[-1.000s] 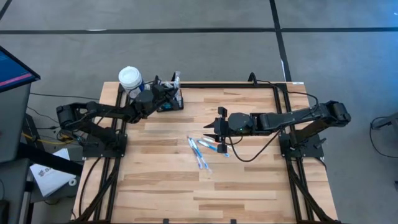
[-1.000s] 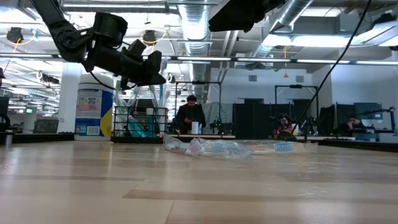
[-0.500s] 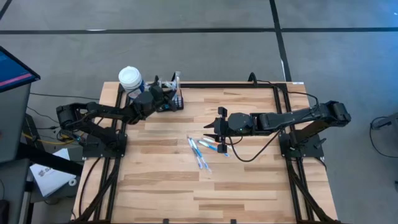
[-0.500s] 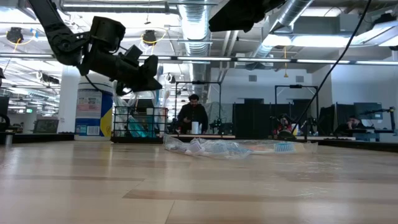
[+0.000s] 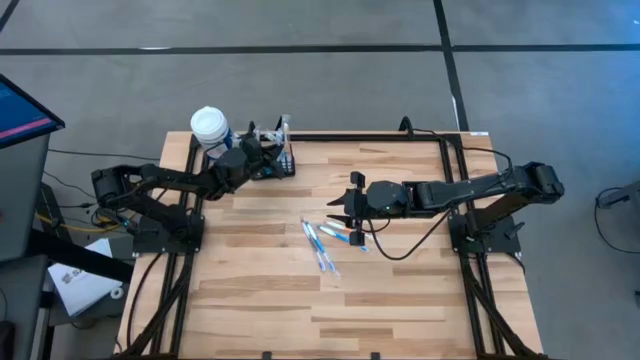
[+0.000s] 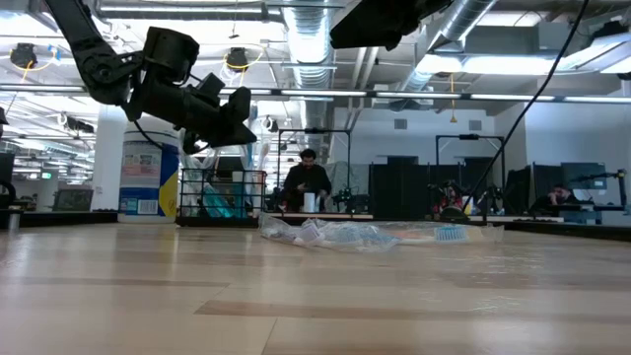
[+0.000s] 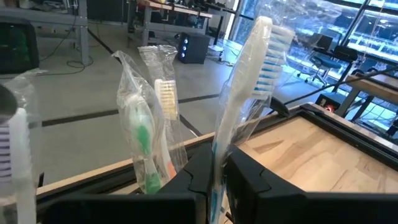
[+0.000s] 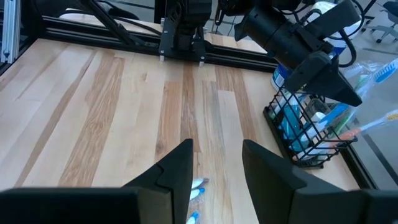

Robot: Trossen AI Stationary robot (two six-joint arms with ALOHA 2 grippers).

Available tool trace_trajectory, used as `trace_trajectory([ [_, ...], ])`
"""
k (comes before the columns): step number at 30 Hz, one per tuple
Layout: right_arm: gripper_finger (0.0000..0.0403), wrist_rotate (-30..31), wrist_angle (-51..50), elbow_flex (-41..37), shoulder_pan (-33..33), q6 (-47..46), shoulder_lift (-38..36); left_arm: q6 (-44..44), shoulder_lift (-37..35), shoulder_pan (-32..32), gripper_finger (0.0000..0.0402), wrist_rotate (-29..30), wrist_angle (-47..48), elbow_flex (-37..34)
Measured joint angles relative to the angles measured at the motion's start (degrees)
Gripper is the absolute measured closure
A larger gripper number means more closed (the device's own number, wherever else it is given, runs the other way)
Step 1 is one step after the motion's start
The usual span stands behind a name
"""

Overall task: Pick & Place toothbrushing station
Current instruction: Put the blue toothbrush into the black wire organizer

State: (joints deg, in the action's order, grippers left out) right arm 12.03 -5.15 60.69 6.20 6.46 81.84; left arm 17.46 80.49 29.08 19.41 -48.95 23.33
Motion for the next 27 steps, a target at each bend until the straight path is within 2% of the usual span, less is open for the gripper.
trace_trajectory([
  [7,0.0274,0.00,0.00,0.00,0.00,0.12,0.00,0.02,0.00,-0.01,0.0377,0.21,0.03,0.00],
  [20,0.0275,-0.01,0.00,0.00,0.00,0.11,0.00,1.46,-0.04,-0.07,0.0285,0.21,0.07,0.00],
  [27,0.0275,-0.01,-0.02,0.00,0.00,0.11,0.00,1.46,-0.20,-0.07,0.0259,0.23,0.06,0.00],
])
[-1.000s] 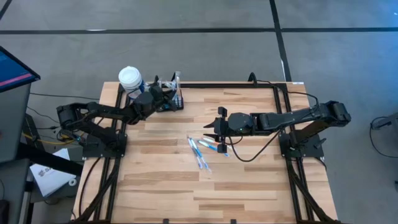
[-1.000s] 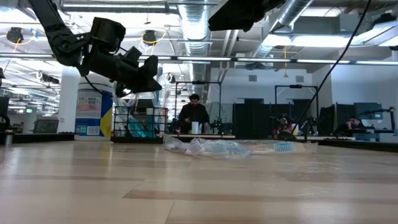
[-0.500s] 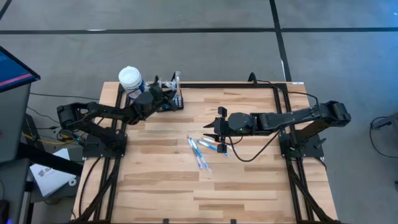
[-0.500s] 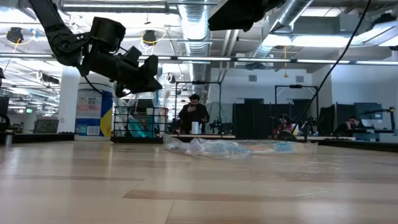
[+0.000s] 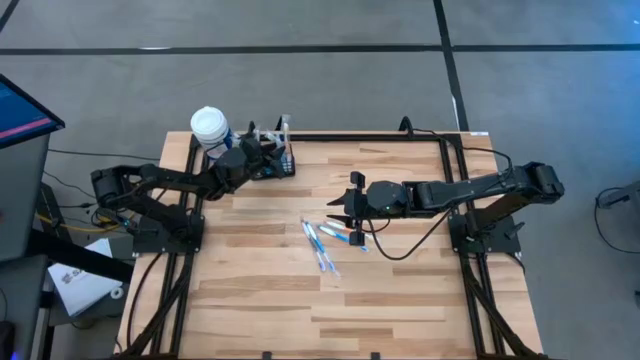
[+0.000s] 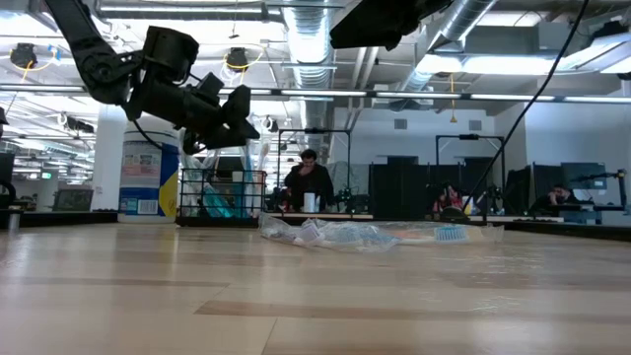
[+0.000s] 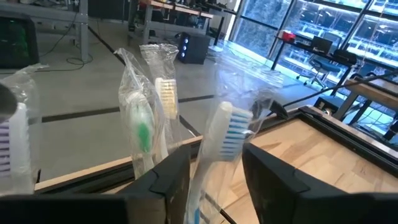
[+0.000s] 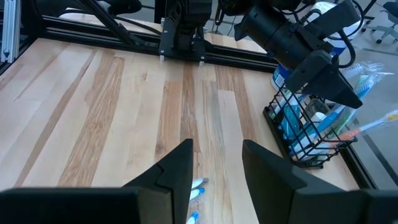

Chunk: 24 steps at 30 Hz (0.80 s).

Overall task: Pick & Place toothbrushing station
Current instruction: Put the blue toothbrush into the black wire organizer

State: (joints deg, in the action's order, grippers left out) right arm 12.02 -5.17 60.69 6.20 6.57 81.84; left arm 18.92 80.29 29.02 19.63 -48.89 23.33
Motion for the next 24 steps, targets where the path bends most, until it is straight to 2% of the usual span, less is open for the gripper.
trace_trajectory([
  [5,0.0275,0.01,-0.62,0.00,0.00,-0.15,0.00,-0.28,-1.98,0.00,0.0257,-0.70,-0.22,0.02],
  [12,0.0275,-0.01,-2.98,0.00,0.04,-1.66,0.00,-3.43,-8.20,-1.36,0.0261,-1.00,0.18,0.02],
  [19,0.0275,-0.03,-14.41,-0.02,1.30,-7.85,0.00,-3.65,-13.25,-6.32,0.0262,-3.23,0.32,0.02],
  [24,0.0275,-0.01,-18.85,-0.02,3.59,-11.55,0.00,-4.64,-13.66,-10.87,0.0262,-5.14,0.53,0.02],
])
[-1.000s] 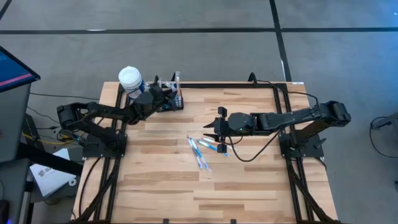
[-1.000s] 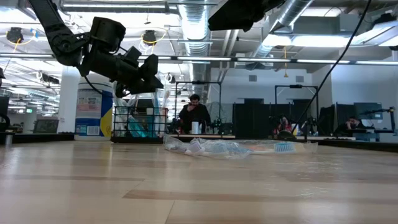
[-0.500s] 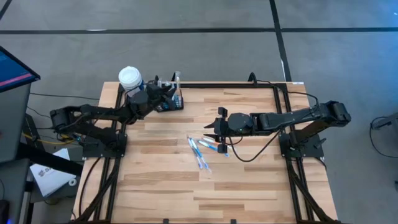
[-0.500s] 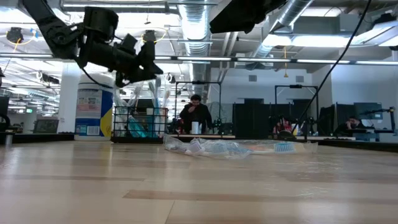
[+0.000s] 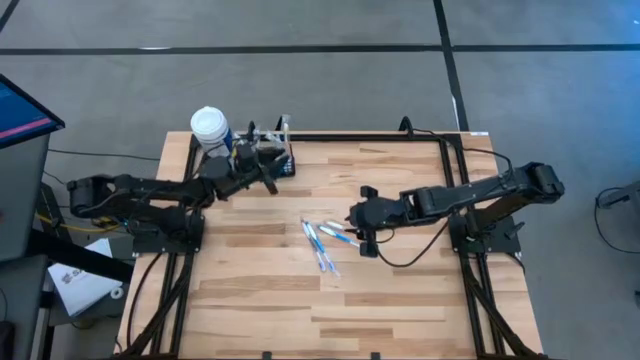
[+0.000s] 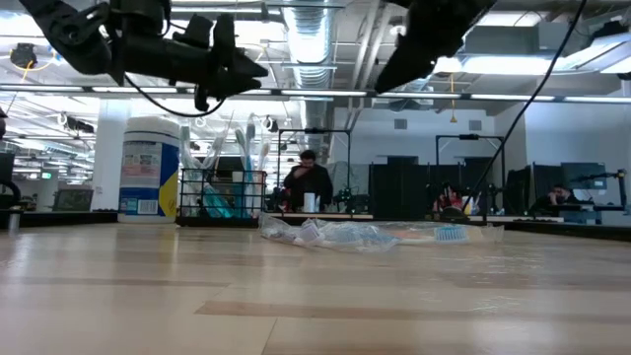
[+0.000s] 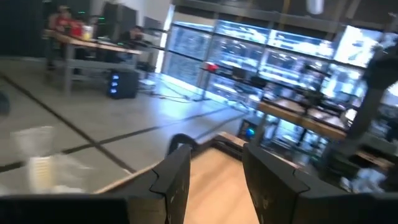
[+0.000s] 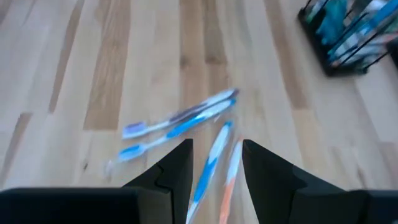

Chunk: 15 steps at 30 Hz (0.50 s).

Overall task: Pick & Place toothbrushing station
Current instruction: Put the blue toothbrush into the black wire organizer

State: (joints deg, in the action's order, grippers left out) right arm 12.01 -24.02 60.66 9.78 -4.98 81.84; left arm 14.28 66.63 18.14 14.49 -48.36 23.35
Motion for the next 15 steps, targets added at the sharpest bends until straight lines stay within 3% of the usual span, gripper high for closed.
trace_trajectory([
  [8,0.0274,0.13,-8.94,0.00,3.92,-6.75,0.00,-4.18,0.26,-8.00,0.0262,-1.41,-0.01,0.00],
  [15,0.0275,3.70,-11.59,0.00,7.81,-11.57,0.00,-8.38,0.26,-14.18,0.0262,-1.39,0.92,0.00],
])
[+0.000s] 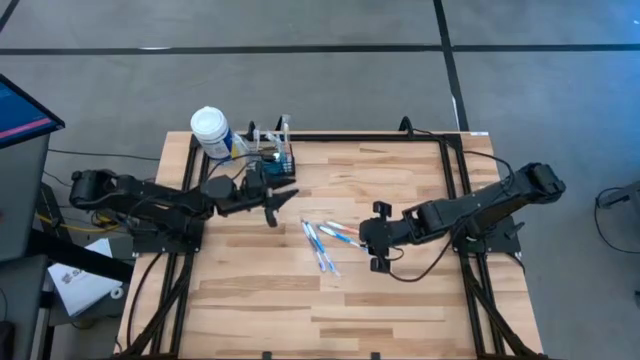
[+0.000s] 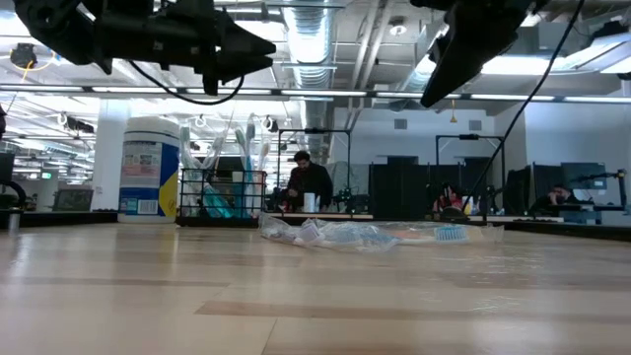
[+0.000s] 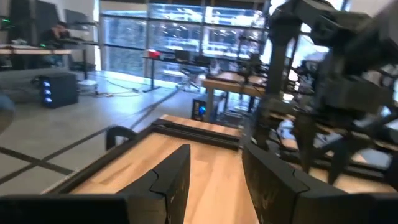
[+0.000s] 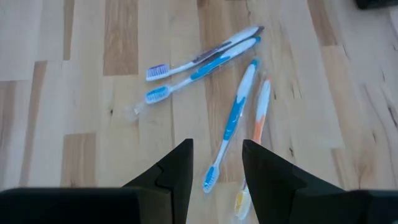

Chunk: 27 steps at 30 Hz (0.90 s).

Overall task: Pick & Place toothbrushing station
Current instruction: Put the blue toothbrush into the black wire organizer

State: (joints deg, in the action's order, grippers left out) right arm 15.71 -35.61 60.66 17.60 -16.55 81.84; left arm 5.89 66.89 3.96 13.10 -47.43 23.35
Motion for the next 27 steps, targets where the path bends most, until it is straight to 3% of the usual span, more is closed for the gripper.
trace_trajectory([
  [9,0.0275,2.53,-1.46,0.00,4.59,-5.47,0.10,-0.09,0.00,-3.98,0.0262,0.02,3.15,0.00],
  [27,0.0290,8.49,-6.36,0.02,9.45,-10.20,17.97,-0.07,0.04,-5.96,0.0262,0.09,5.29,0.00],
])
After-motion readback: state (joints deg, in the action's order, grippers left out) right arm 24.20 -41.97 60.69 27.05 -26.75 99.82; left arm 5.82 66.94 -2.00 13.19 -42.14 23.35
